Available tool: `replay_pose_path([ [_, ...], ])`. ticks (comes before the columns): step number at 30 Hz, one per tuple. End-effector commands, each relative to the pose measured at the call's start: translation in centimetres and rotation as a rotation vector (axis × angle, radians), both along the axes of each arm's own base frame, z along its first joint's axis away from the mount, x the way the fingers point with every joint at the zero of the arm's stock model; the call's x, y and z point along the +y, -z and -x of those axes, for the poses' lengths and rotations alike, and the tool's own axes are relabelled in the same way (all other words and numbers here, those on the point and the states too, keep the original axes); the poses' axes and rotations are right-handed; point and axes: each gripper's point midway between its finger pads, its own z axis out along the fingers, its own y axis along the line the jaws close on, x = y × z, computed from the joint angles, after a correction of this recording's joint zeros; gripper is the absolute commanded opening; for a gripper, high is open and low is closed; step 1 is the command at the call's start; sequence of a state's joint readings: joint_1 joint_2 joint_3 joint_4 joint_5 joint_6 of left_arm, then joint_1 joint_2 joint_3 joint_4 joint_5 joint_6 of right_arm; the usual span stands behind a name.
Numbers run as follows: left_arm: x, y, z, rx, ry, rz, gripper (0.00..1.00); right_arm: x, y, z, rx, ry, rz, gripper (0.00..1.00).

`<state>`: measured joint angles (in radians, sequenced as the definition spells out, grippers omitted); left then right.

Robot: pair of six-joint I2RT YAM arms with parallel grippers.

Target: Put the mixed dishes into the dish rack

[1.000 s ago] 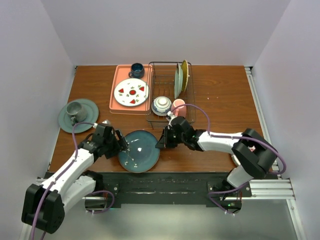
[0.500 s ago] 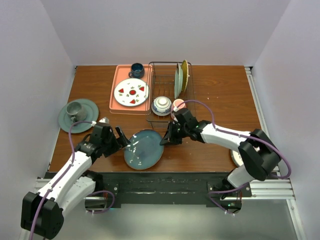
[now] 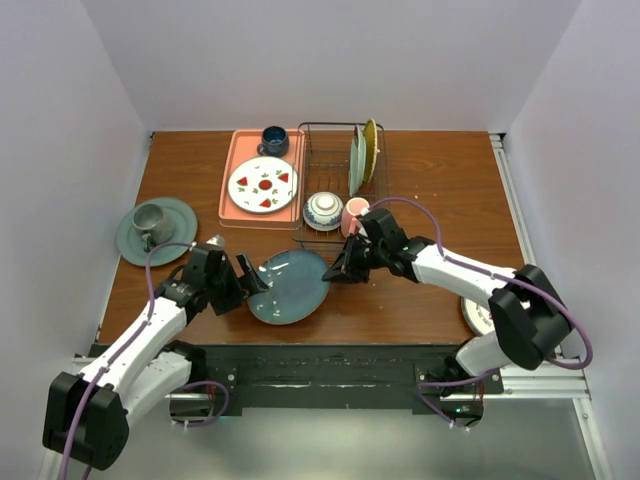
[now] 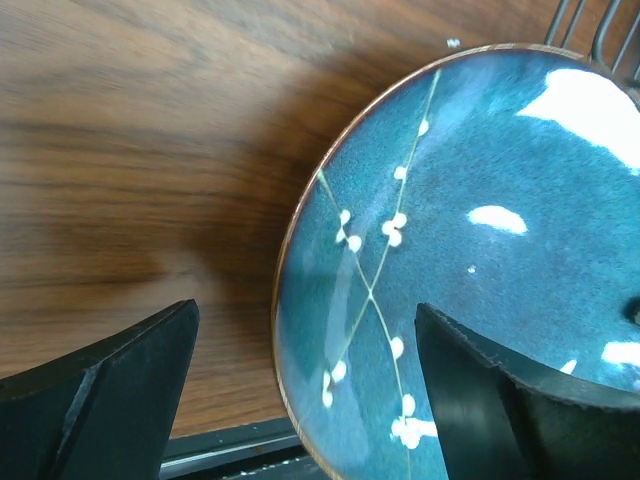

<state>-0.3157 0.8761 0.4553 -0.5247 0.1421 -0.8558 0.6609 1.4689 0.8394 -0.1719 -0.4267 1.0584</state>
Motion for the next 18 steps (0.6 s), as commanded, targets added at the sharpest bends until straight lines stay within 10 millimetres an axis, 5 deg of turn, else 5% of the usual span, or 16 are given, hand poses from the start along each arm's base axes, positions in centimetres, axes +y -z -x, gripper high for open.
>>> replay_pose_path([
  [1,-2.1,-0.2,0.3,0.020,0.039,0.113,0.95,3.0,-9.2,-1.2,-0.127,-0.029,-0.295,0.00],
  [8,-3.4,-1.1,0.2,0.002,-0.013,0.246,0.90,3.0,-10.1,-0.3,-0.089,-0.016,-0.359,0.00],
  [18,-2.7,-7.6,-1.0,-0.264,-0.132,0.393,0.63,3.1,-11.0,0.6,-0.085,-0.043,-0.411,0.00],
])
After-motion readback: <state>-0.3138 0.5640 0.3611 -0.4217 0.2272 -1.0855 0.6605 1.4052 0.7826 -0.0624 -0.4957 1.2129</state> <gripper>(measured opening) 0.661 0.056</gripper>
